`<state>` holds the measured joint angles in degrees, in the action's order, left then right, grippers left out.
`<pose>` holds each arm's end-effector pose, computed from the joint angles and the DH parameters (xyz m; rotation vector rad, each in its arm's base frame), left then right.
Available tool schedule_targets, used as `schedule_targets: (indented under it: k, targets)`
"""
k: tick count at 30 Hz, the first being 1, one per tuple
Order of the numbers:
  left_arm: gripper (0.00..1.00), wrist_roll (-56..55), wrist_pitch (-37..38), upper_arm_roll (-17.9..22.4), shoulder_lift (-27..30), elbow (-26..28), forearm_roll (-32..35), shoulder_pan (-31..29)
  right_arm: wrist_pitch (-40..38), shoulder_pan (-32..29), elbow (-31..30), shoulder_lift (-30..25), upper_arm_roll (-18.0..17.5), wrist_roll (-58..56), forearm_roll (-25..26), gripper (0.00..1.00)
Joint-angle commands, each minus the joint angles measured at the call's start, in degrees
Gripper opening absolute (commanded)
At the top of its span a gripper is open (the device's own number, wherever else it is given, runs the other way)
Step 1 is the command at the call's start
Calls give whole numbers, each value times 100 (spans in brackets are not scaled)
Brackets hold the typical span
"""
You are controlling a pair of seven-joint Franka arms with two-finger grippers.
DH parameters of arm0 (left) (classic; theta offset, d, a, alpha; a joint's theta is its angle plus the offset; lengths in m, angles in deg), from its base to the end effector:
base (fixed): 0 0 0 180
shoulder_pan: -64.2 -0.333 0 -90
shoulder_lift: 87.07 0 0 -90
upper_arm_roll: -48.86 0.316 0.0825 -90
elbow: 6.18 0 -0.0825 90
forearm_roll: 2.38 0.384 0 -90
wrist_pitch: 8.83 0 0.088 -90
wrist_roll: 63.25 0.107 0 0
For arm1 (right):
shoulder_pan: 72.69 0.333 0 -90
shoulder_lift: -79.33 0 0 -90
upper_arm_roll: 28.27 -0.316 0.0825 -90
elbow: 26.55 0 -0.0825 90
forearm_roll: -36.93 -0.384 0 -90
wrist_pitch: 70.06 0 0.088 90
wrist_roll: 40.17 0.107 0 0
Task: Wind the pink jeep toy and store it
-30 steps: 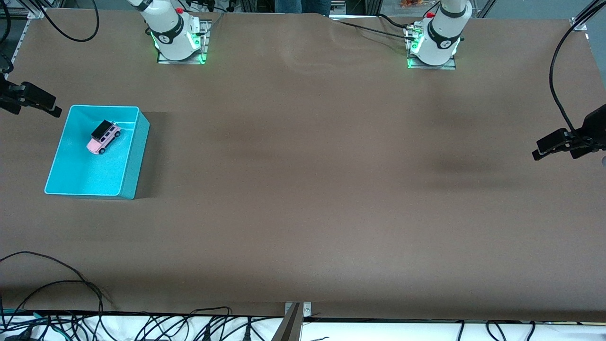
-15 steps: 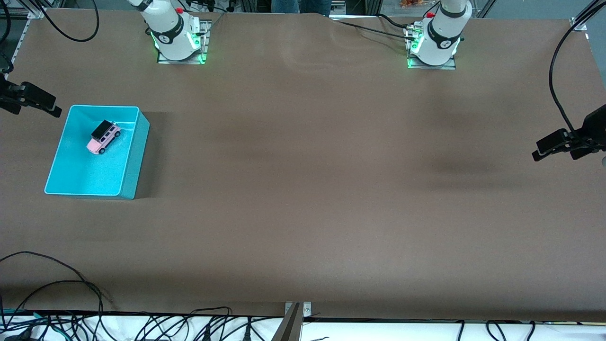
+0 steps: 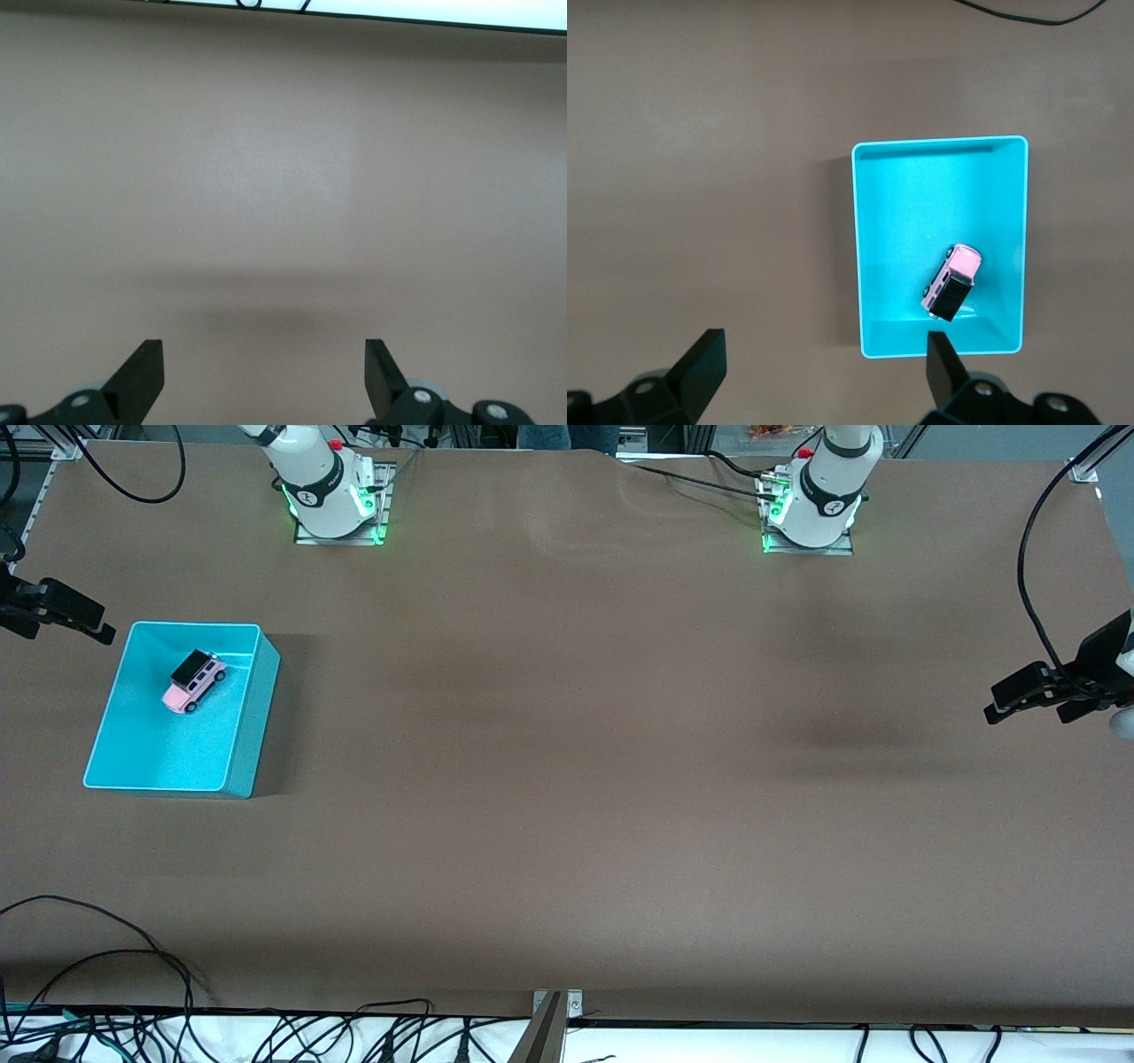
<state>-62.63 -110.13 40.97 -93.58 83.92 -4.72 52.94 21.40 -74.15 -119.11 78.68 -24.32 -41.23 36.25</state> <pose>0.6039 0.0363 0.5767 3.0847 0.0862 0.1309 0.5502 -0.0511 0.6119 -3.1262 0.1193 0.0112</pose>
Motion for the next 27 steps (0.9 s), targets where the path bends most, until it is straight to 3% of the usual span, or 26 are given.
schedule_targets:
  k: [1,13,27]
  targets:
    - [100,43,101,842,133,-2,-109,739,-129,-56,124,21,-35,-106,33,100]
    - [100,43,171,1361,177,16,-135,1284,-129,-56,124,21,-35,-106,33,100]
    - [100,95,276,1326,168,42,-127,1214,-120,-48,124,21,-43,-79,41,100]
